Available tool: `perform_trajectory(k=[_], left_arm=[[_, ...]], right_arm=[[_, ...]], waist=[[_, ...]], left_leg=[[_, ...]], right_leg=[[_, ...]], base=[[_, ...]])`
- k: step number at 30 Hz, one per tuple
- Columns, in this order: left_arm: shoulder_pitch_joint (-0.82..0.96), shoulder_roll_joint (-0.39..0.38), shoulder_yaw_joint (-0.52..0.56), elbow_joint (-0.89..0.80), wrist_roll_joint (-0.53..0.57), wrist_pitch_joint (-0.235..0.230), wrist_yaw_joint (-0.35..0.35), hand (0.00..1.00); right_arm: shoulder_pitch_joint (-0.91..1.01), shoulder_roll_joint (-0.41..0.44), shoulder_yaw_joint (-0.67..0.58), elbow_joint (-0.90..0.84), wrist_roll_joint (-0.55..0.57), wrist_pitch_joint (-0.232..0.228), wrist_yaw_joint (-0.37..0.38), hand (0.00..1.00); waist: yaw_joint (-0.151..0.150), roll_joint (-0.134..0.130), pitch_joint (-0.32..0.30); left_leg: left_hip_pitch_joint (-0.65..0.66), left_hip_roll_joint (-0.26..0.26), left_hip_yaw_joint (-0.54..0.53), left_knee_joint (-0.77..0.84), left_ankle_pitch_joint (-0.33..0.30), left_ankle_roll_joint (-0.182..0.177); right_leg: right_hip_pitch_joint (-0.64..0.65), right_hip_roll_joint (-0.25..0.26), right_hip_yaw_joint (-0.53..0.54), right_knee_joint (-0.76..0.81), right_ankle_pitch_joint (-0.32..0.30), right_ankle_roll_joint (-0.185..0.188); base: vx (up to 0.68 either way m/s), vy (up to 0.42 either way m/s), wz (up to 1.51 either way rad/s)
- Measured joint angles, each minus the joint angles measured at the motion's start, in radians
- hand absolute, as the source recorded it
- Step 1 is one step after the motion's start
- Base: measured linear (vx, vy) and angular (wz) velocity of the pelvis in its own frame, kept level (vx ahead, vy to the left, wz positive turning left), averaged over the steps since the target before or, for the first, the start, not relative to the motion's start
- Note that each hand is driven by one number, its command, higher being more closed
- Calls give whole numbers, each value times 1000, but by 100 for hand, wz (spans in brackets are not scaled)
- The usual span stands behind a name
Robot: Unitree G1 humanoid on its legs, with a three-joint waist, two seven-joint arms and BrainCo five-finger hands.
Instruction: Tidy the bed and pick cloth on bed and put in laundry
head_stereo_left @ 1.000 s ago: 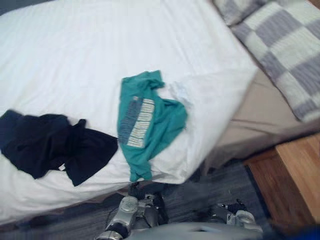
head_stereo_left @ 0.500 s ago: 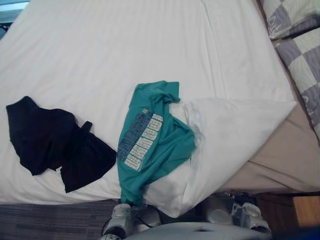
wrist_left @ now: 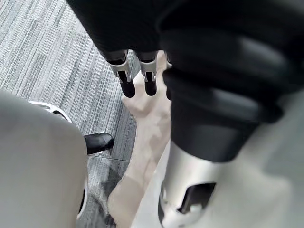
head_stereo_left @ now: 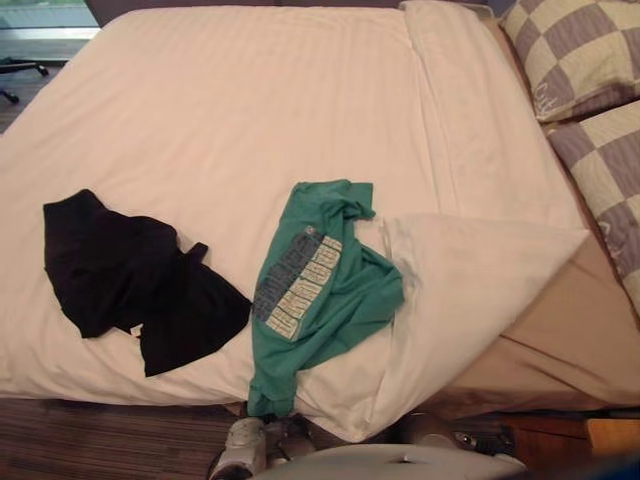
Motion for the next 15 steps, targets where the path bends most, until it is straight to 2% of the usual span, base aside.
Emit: perform_trajectory(k=[3, 5, 6, 7, 8, 9, 10, 12, 15], left_arm=[[-10, -2, 0, 0, 0, 0, 1, 0], [-31, 0, 0, 0, -1, 1, 3, 0], [-42, 4, 1, 0, -2, 1, 7, 0], [-48, 12, 0, 0, -2, 1, 11, 0], [-49, 17, -1, 0, -3, 1, 11, 0], [-54, 26, -2, -2, -8, 1, 11, 0], [-57, 34, -5, -2, -8, 1, 12, 0], [-57, 49, -11, -2, -8, 5, 12, 0], [-53, 64, -26, -1, -8, 6, 11, 0]], right_arm=[[-8, -2, 6, -16, -4, 2, -2, 0], [-27, -9, 22, -23, -11, 3, -2, 0], [-37, -8, 24, -36, -11, 5, -2, 0], [-60, -8, 33, -36, -15, 5, -2, 0], [-68, -8, 36, -36, -20, 5, -2, 0], [-70, -6, 36, -35, -24, 3, -4, 0], [-71, -5, 35, -33, -24, 1, -8, 0], [-76, -12, 46, -30, -29, -5, -7, 0], [-102, -18, 48, 8, -29, -6, -6, 0]], waist=[[4, -1, 5], [9, -5, 30], [18, -12, 45], [21, -20, 60], [17, -25, 66], [11, -37, 75], [11, -41, 81], [12, -34, 94], [9, -41, 100]], left_leg=[[2, -4, 42, 2, -5, -8], [1, -8, 93, 21, -14, -21], [-9, -9, 132, 39, -20, -23], [-23, -9, 163, 60, -26, -14], [-32, -9, 176, 70, -28, -10], [-37, -11, 190, 86, -31, -6], [-34, -8, 190, 95, -34, -10], [-34, 11, 180, 111, -42, -20], [-40, 19, 153, 111, -47, -27]], right_leg=[[-20, 2, 29, 13, 1, 1], [-64, 0, 51, 63, 0, 1], [-100, -7, 31, 92, 1, 2], [-123, -31, -29, 110, -22, -21], [-137, -56, -68, 134, -46, -30], [-154, -111, -159, 183, -57, -37], [-153, -118, -178, 199, -57, -37], [-145, -88, -167, 209, -60, -41], [-145, -74, -163, 208, -71, -35]], base=[[42, 34, -27], [-42, 23, -59], [-111, -15, -72], [-120, -29, -57], [-113, -57, -33], [-66, -72, -12], [-50, -144, -8], [-39, -155, -7], [-45, -96, -1]])
